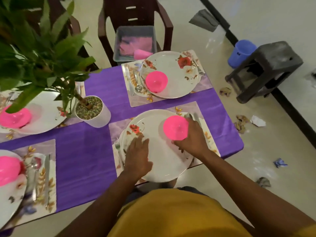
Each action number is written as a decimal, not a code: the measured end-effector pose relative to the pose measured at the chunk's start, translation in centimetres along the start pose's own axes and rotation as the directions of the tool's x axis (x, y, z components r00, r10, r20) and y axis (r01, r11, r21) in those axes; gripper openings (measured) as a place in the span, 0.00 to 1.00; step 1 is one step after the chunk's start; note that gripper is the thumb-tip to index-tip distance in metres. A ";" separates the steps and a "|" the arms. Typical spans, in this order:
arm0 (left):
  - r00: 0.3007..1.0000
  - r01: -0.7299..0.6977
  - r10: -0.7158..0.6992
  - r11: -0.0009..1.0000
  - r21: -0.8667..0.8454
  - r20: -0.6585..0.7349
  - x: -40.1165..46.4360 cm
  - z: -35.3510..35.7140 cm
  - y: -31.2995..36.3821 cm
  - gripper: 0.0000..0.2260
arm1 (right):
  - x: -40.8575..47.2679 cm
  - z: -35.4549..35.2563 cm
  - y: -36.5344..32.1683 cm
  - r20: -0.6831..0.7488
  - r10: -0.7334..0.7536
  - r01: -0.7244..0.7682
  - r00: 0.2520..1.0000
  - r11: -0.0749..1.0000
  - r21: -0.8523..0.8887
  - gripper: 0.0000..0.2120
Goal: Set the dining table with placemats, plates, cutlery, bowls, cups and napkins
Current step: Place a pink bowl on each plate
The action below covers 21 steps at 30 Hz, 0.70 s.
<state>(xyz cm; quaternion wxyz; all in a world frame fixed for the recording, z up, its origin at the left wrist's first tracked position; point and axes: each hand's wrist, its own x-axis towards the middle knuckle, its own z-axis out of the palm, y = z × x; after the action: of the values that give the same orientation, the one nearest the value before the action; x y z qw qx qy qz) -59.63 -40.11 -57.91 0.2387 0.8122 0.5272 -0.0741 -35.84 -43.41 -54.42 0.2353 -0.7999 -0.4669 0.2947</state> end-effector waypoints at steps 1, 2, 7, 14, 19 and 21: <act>1.000 0.006 -0.006 1.000 0.014 -0.009 0.0 0.2 0.2 0.44 | 0.3 -0.1 0.1 0.008 -0.014 0.014 1.000 1.000 0.006 0.52; 1.000 0.008 -0.007 1.000 0.016 -0.023 0.1 0.3 0.3 0.44 | 0.5 -0.1 0.3 0.012 -0.030 0.030 0.999 0.999 0.010 0.51; 0.998 0.022 -0.023 1.000 -0.017 -0.056 0.0 0.4 0.3 0.45 | 1.7 0.1 0.9 0.024 -0.075 0.076 0.997 0.997 -0.022 0.48; 0.999 0.024 -0.026 0.999 -0.049 -0.043 -0.1 0.1 0.6 0.44 | 2.3 0.3 1.1 0.023 -0.054 0.054 0.998 0.999 0.005 0.53; 0.998 0.039 -0.043 0.997 -0.071 -0.055 -0.1 0.1 0.8 0.44 | 2.5 0.6 1.2 0.034 -0.052 0.053 0.998 0.999 -0.007 0.54; 0.997 0.043 -0.047 0.996 -0.072 -0.057 -0.1 0.1 0.9 0.44 | 2.6 0.7 1.4 0.041 -0.053 0.054 0.998 0.998 -0.014 0.54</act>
<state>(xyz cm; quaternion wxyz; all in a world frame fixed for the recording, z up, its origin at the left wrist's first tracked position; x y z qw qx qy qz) -58.82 -40.51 -57.66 0.2499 0.7930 0.5544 -0.0371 -34.45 -41.63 -56.44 0.2277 -0.7827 -0.4949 0.3010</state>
